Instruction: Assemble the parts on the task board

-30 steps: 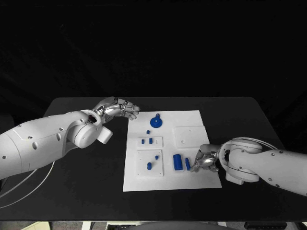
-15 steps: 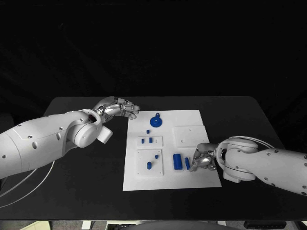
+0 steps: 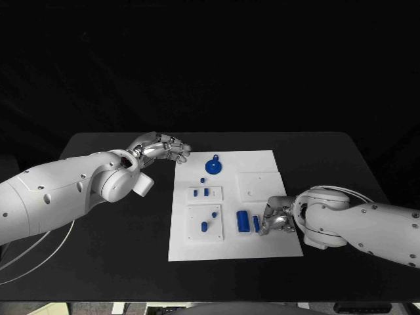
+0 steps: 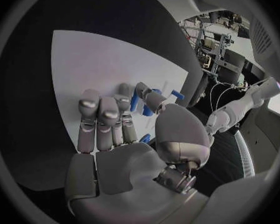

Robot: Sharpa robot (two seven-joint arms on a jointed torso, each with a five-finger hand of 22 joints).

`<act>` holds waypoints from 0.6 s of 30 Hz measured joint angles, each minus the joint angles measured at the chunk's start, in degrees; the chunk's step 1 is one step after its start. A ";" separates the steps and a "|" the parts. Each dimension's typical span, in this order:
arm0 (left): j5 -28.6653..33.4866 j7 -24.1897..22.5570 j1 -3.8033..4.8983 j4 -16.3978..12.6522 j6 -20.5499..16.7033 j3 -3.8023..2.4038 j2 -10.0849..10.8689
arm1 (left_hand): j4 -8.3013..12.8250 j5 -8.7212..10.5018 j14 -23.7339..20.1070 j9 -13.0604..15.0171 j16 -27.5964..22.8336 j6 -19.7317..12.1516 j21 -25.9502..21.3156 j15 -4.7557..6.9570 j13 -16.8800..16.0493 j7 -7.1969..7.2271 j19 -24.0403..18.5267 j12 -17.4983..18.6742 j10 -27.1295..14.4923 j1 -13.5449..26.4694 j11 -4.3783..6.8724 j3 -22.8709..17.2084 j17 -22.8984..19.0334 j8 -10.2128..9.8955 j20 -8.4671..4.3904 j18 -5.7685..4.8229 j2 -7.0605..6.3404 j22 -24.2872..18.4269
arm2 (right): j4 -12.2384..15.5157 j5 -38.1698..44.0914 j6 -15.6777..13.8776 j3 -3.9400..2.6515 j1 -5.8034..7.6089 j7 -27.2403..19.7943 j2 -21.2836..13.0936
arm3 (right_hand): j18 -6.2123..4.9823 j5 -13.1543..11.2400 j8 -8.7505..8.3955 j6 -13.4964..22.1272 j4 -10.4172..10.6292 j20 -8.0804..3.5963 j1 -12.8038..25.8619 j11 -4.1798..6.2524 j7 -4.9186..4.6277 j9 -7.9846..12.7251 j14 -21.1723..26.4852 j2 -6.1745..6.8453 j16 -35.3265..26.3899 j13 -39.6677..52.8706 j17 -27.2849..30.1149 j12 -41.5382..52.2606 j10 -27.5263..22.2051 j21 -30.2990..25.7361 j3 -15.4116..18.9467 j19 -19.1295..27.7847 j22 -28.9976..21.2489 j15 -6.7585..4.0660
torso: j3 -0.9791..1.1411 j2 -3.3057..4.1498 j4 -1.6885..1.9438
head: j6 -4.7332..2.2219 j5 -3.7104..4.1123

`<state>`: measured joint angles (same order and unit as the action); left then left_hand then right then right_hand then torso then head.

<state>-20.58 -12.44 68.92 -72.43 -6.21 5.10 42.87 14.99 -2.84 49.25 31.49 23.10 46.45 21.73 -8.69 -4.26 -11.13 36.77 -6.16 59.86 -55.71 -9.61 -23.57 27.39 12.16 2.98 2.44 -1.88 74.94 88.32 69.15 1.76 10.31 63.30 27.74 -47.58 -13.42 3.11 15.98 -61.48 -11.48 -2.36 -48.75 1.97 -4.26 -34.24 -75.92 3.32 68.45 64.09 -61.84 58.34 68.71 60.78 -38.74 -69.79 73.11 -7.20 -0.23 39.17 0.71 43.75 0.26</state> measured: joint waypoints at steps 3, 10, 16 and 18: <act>0.00 0.02 0.00 0.00 0.01 0.00 0.01 | 0.00 0.00 0.00 0.00 0.00 0.00 0.00 0.00 0.00 0.00 0.00 0.00 0.00 0.00 0.00 0.00 0.00 0.00 0.00 0.00 0.00 0.00 | -0.15 -0.09 0.28 -0.01 0.01 0.20 0.18 | -0.01 0.00 0.13 -0.01 0.00 0.00 0.00 0.00 0.01 0.00 0.00 0.00 0.00 0.00 0.00 0.22 0.00 0.00 0.00 0.00 0.00 0.00 | -0.01 -0.01 -0.01 | 0.00 0.01; 0.00 0.05 0.00 0.00 0.03 0.01 0.00 | 0.00 0.00 0.00 0.00 0.00 0.00 0.00 0.00 0.00 0.00 0.00 0.00 0.00 0.00 0.00 0.00 0.05 0.00 0.00 -0.01 0.00 -0.01 | -0.26 -0.27 1.03 -0.05 0.07 1.06 1.05 | -0.01 0.00 0.09 -0.09 -0.64 0.00 -0.55 0.00 0.09 0.00 -0.01 0.55 0.00 0.05 0.00 0.23 0.00 0.00 -0.65 0.00 0.06 0.01 | -0.02 -0.01 -0.02 | 0.00 0.10; 0.00 0.10 0.00 0.00 0.08 0.01 -0.03 | 0.00 0.00 0.00 0.01 0.00 0.00 0.00 0.00 0.00 0.00 0.00 0.00 0.00 0.00 0.00 0.00 0.05 0.00 0.00 -0.23 0.00 -0.01 | -0.23 -0.37 1.24 -0.09 0.10 1.71 1.37 | -0.02 0.00 -0.06 -0.10 -1.04 0.01 -0.67 0.00 0.10 0.04 0.10 1.29 0.00 0.05 0.01 0.23 0.00 0.00 -1.05 0.00 0.06 0.00 | -0.03 -0.01 -0.02 | -0.01 0.15; -0.01 0.13 0.00 0.00 0.11 0.01 -0.03 | 0.00 0.00 0.00 -0.04 0.00 0.00 0.00 0.00 0.00 0.00 0.00 0.00 0.00 0.00 0.00 0.00 0.05 0.00 0.00 -0.23 0.00 -0.01 | -0.24 -0.41 1.26 -0.09 0.11 1.84 1.40 | -0.03 0.57 -0.06 -0.16 -1.57 0.01 -0.67 0.00 0.05 0.19 0.11 1.29 0.00 0.05 0.01 0.23 0.00 0.00 -1.15 0.00 0.06 0.00 | -0.03 -0.01 -0.01 | -0.03 0.16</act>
<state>-20.59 -12.31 68.92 -72.43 -6.10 5.10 42.84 14.99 -2.83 49.25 31.45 23.10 46.45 21.73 -8.69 -4.26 -11.13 36.77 -6.16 59.86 -55.71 -9.61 -23.57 27.43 12.16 2.97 2.21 -1.88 74.93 88.08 68.74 3.01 10.21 63.41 29.57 -46.18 -13.45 3.68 15.91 -61.63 -13.05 -2.35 -49.42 1.96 -4.21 -34.05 -75.81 4.61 68.45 64.15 -61.83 58.57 68.71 60.77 -39.89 -69.79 73.17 -7.19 -0.26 39.16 0.70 43.72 0.42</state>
